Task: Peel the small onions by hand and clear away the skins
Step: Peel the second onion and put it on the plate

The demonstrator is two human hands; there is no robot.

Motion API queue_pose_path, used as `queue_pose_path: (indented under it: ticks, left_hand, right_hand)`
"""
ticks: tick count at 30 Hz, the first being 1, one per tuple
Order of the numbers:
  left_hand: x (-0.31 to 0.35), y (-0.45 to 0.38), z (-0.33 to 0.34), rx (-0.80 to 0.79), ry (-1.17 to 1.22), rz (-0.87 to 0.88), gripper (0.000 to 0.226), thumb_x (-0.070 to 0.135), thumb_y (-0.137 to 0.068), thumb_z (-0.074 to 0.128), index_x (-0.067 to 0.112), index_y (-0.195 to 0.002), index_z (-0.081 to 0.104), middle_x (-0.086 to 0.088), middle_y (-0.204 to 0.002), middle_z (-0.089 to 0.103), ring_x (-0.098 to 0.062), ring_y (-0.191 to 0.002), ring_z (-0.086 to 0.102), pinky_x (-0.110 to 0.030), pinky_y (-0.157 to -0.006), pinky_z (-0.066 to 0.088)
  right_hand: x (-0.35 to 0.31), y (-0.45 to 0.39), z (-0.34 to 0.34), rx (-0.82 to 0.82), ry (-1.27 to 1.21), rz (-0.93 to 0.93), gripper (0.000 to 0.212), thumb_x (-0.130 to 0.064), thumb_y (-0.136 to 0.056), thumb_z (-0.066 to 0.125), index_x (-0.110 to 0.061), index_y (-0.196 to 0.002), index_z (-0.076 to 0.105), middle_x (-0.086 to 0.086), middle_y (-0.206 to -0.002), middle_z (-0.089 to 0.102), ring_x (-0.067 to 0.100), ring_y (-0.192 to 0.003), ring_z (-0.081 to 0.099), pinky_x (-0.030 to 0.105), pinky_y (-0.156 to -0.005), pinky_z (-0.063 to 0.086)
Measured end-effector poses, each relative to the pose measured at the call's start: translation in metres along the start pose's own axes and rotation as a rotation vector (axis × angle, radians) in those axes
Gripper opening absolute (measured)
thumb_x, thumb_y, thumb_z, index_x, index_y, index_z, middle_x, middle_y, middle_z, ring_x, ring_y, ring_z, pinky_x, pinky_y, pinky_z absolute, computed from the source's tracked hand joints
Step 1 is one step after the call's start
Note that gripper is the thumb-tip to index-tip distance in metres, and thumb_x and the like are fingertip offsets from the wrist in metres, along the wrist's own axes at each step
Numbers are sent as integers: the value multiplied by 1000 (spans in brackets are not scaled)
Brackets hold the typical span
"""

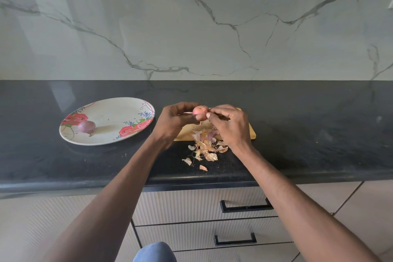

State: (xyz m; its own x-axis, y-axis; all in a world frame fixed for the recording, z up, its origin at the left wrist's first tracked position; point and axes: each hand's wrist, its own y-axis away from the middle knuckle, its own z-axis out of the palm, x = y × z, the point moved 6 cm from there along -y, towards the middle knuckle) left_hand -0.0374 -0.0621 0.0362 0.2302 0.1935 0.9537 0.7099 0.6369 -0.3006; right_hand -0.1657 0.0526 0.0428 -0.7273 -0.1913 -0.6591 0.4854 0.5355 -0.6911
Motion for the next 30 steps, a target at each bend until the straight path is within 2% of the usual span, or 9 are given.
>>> queue_pose_path:
  ticks: [2,5,7,10,14,19,24,26,30]
  left_hand:
    - [1,1,2,16,-49,12,28,1,-80,79,7,-106,74,-10,-98,76,-17,-81,70,-24,-76,57]
    - [1,1,2,28,-112,39,27,5,-79,81,14,-104,76,-4,-95,78,-21,-80,72,-25,-77,59]
    - [0,0,1,36,-144,45,29,7,-79,82,14,-107,76,-6,-97,78,-25,-81,72,-26,-79,59]
    - [-1,0,0,24,-142,48,33,5,-80,81,10,-112,75,-7,-101,78,-26,-83,73,-27,-82,59]
    - [-1,0,4,-41,-86,57,34,0,-83,76,10,-115,72,-11,-107,76,-25,-94,73,-27,-82,59]
    - [-8,-4,3,-68,83,-11,29,3,-85,73,1,-113,65,-13,-104,74,-25,-90,69,-33,-80,58]
    - [-8,-4,2,-80,191,-57,21,2,-95,61,-5,-115,64,-18,-110,68,-25,-88,66,-30,-78,59]
    - [-8,-4,1,-75,211,-71,21,2,-96,59,-5,-115,64,-17,-108,69,-25,-88,67,-29,-77,60]
    - [-7,-3,0,-72,201,-52,30,7,-87,67,-2,-116,66,-17,-107,72,-26,-92,69,-32,-81,60]
  right_hand:
    - [-2,3,-1,4,13,-25,10,-3,-85,77,-1,-94,79,4,-88,72,-5,-74,65,9,-59,50]
    - [-5,4,4,-11,93,-136,4,-2,-85,74,-3,-86,78,6,-83,73,12,-71,68,32,-60,58]
    - [-6,3,8,-36,154,-195,5,-2,-84,73,-2,-79,73,5,-80,71,17,-70,67,37,-59,57]
    - [-8,2,11,-37,235,-229,15,-1,-81,73,-4,-71,61,0,-75,61,15,-65,58,30,-54,51]
    - [-8,3,14,-57,250,-231,19,-13,-84,65,-8,-73,50,0,-74,53,21,-64,57,31,-51,46]
    - [-6,4,16,-62,230,-166,27,-6,-85,72,-12,-75,47,-1,-73,50,9,-60,41,15,-52,35]
    - [1,1,9,-50,132,-69,10,-2,-86,69,-4,-82,60,4,-77,61,13,-66,53,17,-56,44]
    - [-2,1,4,-25,85,-93,3,-2,-87,71,-3,-88,68,2,-84,66,8,-71,59,12,-64,47]
    - [-5,1,3,-30,12,-83,23,-15,-86,79,-1,-104,76,-3,-96,70,1,-86,65,8,-75,50]
